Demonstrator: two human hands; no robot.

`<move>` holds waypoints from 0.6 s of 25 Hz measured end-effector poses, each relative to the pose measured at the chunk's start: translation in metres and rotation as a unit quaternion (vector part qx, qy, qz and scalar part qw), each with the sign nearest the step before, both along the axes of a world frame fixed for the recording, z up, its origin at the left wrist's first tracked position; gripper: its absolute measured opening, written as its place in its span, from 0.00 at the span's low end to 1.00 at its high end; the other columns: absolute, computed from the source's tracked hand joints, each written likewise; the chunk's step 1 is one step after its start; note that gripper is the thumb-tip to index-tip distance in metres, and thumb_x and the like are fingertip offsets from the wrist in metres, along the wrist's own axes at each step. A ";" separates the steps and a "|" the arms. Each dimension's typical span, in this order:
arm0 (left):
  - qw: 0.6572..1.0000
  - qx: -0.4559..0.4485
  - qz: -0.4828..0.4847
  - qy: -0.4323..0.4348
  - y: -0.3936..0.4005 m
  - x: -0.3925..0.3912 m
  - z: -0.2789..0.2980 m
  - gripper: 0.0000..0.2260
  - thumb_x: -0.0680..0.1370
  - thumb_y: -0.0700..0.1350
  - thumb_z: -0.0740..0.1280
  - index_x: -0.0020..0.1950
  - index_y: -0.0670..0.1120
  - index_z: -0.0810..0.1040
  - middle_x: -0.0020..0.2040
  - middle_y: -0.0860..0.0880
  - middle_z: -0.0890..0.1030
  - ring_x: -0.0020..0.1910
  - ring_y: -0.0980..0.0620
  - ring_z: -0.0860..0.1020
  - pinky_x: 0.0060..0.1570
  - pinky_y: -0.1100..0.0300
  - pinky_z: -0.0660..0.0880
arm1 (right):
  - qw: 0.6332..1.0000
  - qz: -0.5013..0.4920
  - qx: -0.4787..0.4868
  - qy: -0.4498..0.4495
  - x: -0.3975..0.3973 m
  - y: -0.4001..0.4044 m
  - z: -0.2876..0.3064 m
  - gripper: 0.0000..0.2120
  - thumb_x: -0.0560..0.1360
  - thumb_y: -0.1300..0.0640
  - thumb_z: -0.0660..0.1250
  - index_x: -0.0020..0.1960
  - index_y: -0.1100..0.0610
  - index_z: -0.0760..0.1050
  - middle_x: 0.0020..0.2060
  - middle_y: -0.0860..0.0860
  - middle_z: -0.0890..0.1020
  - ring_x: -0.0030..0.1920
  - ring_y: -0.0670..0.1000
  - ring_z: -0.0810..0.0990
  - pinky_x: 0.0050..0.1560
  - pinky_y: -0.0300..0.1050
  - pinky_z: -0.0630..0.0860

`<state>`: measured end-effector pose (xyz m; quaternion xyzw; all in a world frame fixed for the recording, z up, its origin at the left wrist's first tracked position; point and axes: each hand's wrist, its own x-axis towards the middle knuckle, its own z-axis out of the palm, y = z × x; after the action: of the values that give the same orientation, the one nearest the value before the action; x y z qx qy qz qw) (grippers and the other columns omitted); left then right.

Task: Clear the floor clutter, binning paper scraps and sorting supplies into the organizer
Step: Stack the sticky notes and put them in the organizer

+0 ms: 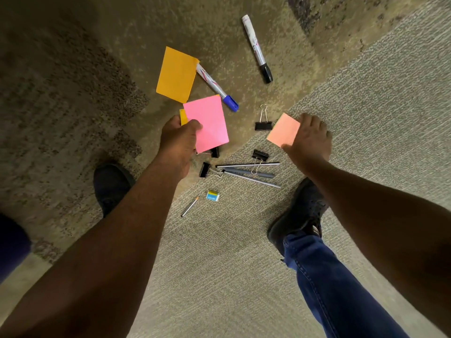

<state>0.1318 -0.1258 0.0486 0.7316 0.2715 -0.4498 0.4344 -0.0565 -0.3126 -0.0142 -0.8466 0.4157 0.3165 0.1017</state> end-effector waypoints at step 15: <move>0.996 -0.059 -0.072 -0.008 0.025 0.034 -0.001 0.13 0.76 0.36 0.60 0.55 0.52 0.73 0.51 0.49 0.79 0.49 0.47 0.78 0.41 0.54 0.77 | 0.809 -0.354 0.408 -0.232 0.097 0.073 0.082 0.13 0.82 0.52 0.57 0.62 0.58 0.70 0.53 0.55 0.80 0.50 0.53 0.80 0.41 0.42 0.77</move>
<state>0.1655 -0.1008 0.0479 0.7261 0.1879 -0.4891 0.4452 0.0406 -0.2401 0.0674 -0.5691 0.4833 0.1935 0.6365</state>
